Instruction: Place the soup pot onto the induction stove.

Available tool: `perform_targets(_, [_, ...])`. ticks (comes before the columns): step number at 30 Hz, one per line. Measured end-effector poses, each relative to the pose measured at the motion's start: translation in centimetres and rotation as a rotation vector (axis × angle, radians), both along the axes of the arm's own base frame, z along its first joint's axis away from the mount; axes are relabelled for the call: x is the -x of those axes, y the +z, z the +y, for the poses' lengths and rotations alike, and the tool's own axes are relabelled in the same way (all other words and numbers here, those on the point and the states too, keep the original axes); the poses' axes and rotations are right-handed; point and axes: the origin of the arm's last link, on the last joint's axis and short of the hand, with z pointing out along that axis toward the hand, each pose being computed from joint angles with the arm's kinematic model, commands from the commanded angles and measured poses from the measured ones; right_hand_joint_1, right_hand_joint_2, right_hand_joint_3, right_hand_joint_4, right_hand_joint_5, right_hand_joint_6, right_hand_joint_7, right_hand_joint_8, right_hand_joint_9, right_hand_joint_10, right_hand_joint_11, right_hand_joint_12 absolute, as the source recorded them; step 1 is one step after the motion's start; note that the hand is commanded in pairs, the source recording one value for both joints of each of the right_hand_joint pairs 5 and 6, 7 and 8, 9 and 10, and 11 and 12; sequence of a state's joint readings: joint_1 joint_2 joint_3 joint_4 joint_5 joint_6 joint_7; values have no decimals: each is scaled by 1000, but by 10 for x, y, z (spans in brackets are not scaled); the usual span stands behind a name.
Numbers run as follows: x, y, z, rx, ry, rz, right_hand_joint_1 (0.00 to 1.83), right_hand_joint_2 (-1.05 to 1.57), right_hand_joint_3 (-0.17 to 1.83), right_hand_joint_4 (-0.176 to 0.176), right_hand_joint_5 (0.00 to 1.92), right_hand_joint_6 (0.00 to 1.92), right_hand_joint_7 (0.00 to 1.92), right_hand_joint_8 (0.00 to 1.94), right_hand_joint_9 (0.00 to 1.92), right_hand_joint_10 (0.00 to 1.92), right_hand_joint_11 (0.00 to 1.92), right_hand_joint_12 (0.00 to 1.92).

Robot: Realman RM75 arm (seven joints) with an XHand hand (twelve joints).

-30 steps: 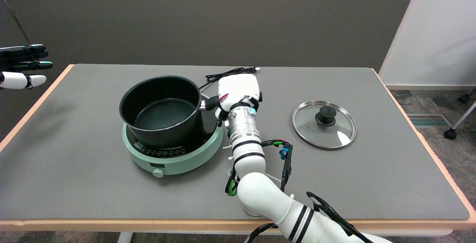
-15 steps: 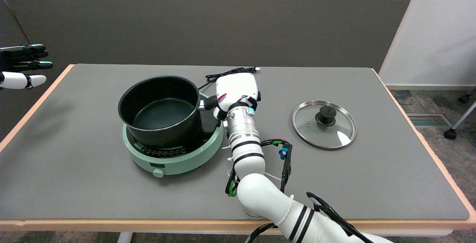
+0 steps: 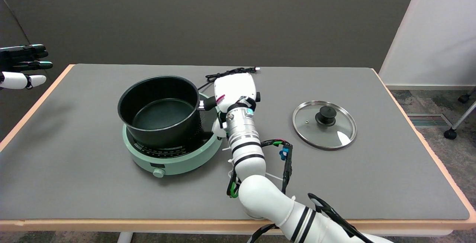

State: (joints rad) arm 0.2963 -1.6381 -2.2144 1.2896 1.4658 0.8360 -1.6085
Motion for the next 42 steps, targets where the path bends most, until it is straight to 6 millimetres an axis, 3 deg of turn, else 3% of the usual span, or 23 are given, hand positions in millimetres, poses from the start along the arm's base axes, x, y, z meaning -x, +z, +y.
perform_targets(4, [1, 0, 1, -4, 0, 3, 1164, -632, 1833, -21, 541, 541, 541, 541, 541, 541, 541, 541])
perform_targets(6, [1, 0, 1, -6, 0, 3, 1199, -678, 1833, -56, 357, 357, 357, 357, 357, 357, 357, 357])
perform_targets(12, [-2, 0, 3, -11, 7, 6, 1242, -678, 1833, -95, 239, 239, 239, 239, 239, 239, 239, 239])
perform_targets(15, [-3, 0, 4, -13, 14, 7, 1254, -723, 1833, -96, 255, 255, 255, 255, 255, 255, 255, 255])
perform_targets(30, [-39, 5, 17, -30, 134, -18, 1238, -819, 1486, -38, 201, 201, 201, 201, 201, 201, 201, 201])
perform_targets(42, [-84, 19, 46, -39, 329, -59, 1214, -855, 1429, -5, 109, 109, 109, 109, 109, 109, 109, 109])
